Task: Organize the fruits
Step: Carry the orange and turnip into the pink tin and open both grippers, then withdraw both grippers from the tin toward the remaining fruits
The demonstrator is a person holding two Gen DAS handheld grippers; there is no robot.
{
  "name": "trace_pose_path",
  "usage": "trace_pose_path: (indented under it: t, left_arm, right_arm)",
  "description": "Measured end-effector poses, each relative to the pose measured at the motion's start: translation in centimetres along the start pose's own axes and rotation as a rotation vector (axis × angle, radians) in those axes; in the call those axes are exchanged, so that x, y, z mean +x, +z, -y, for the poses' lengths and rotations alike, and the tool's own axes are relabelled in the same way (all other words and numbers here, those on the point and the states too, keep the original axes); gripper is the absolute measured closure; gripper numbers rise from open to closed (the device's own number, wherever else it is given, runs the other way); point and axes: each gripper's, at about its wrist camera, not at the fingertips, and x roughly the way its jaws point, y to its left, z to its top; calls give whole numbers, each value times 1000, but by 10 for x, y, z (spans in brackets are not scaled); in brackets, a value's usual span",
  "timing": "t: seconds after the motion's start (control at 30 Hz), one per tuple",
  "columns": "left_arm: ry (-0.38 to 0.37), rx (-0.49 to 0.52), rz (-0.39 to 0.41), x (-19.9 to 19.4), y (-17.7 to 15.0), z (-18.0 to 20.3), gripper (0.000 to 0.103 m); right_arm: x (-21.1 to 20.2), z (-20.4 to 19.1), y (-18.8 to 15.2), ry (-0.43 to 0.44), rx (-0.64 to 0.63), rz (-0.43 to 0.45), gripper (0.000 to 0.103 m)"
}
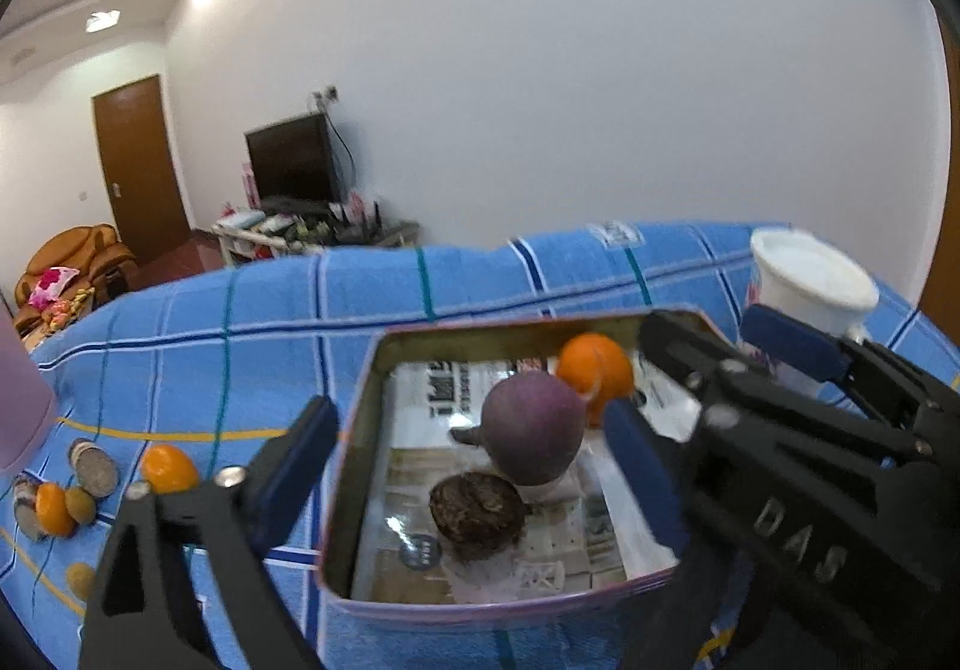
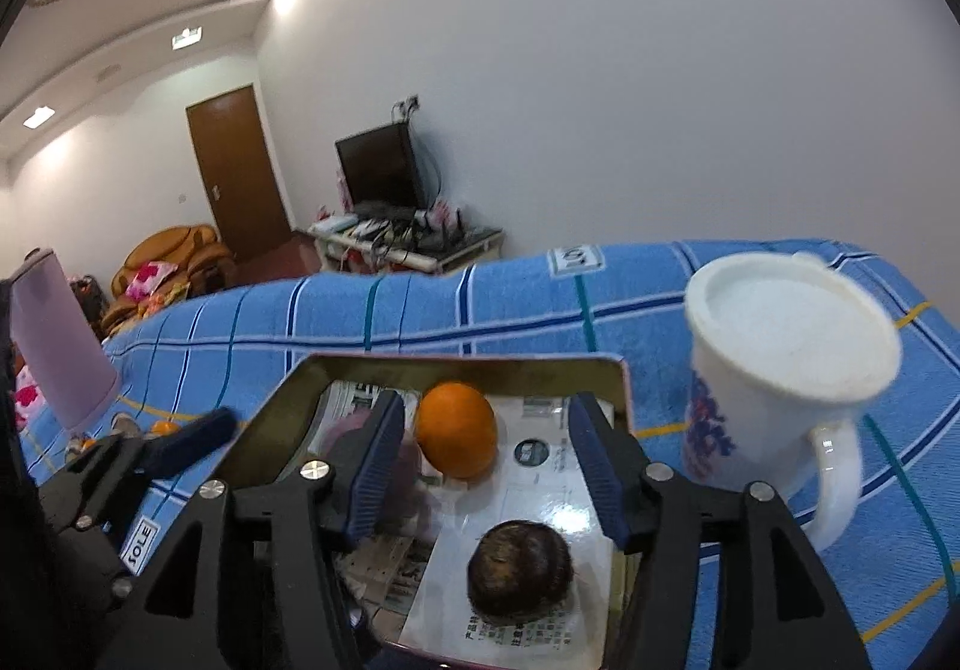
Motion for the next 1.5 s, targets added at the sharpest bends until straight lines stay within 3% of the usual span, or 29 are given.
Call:
trace_pose_path:
  t: [0.13,0.23,0.47,0.9,1.17,1.5]
  left_arm:
    - [53,-8,77,-15,-2,-5,0]
    - [85,-3,81,-19,-4,-8,0]
    - [138,-13,89,-26,-8,-19,0]
    - [153,5,98,-47,-22,-35,0]
    - [145,35,82,-62,-34,-53,0]
    - [147,31,78,-77,-45,-76,0]
  right_arm:
    - [-18,5,3,-38,21,92,39]
    - [-27,9,5,-56,37,144,33]
    - [-43,4,2,-81,5,248,33]
    - [-65,-13,-12,-120,-39,263,33]
    - [-78,-33,-26,-120,-107,215,33]
    - [-82,-42,-34,-124,-80,159,33]
